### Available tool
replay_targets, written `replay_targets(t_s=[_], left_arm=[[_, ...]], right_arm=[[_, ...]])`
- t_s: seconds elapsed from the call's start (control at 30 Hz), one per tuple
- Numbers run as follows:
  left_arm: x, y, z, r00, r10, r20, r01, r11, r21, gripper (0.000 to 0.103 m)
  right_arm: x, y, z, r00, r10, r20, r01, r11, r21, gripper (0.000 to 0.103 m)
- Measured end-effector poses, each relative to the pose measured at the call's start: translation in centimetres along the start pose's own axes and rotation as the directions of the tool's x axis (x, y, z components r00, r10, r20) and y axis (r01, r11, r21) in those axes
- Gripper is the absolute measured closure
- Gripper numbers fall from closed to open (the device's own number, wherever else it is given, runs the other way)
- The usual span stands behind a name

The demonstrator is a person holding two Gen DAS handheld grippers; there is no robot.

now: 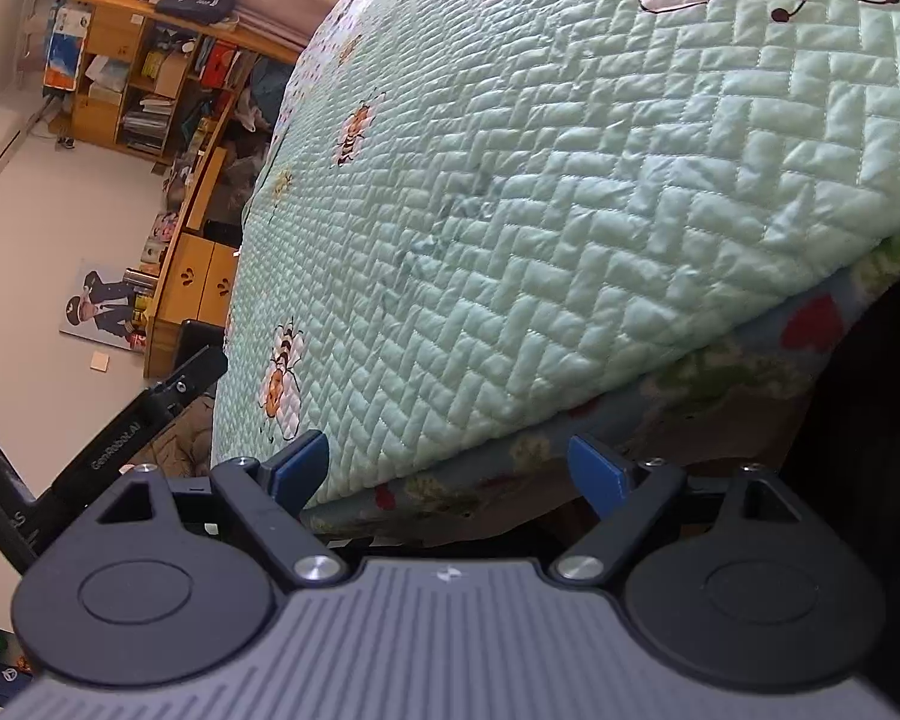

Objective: Fold clothes

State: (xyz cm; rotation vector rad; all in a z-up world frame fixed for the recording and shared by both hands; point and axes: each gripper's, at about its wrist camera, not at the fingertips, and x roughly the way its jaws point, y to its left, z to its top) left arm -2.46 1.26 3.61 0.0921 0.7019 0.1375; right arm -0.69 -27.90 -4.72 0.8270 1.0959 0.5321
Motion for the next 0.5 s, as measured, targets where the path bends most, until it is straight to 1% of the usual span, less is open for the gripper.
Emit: replay_targets(t_s=[0.1, 0.2, 0.27, 0.37, 0.43, 0.5], left_arm=[[0.3, -0.3, -0.2, 1.0, -0.007, 0.006, 0.006, 1.0, 0.003, 0.001], [0.8, -0.5, -0.7, 0.999, -0.037, -0.006, 0.037, 0.999, -0.009, 0.001], [1.3, -0.8, -0.9, 0.999, -0.041, -0.014, 0.041, 0.999, -0.001, 0.001], [2.5, -0.8, -0.8, 0.997, -0.066, -0.05, 0.065, 0.998, -0.016, 0.001], [2.9, -1.0, -0.9, 0.996, -0.07, -0.051, 0.069, 0.998, -0.012, 0.004], [3.1, -1.2, -0.9, 0.995, -0.084, -0.045, 0.084, 0.996, -0.01, 0.01]], right_arm=[[0.2, 0.0, -0.1, 1.0, -0.008, -0.004, 0.008, 1.0, 0.001, 0.015], [0.5, 0.0, -0.2, 1.0, -0.016, -0.007, 0.016, 1.0, 0.001, 0.016], [0.7, -0.1, -0.2, 1.0, -0.021, -0.01, 0.021, 1.0, 0.001, 0.016], [0.9, -0.1, -0.3, 1.0, -0.029, -0.013, 0.029, 1.0, 0.002, 0.016], [1.1, -0.3, -0.3, 0.999, -0.035, -0.02, 0.035, 0.999, 0.008, 0.016], [1.3, -0.7, -0.1, 0.999, -0.04, -0.025, 0.04, 0.999, 0.021, 0.015]])
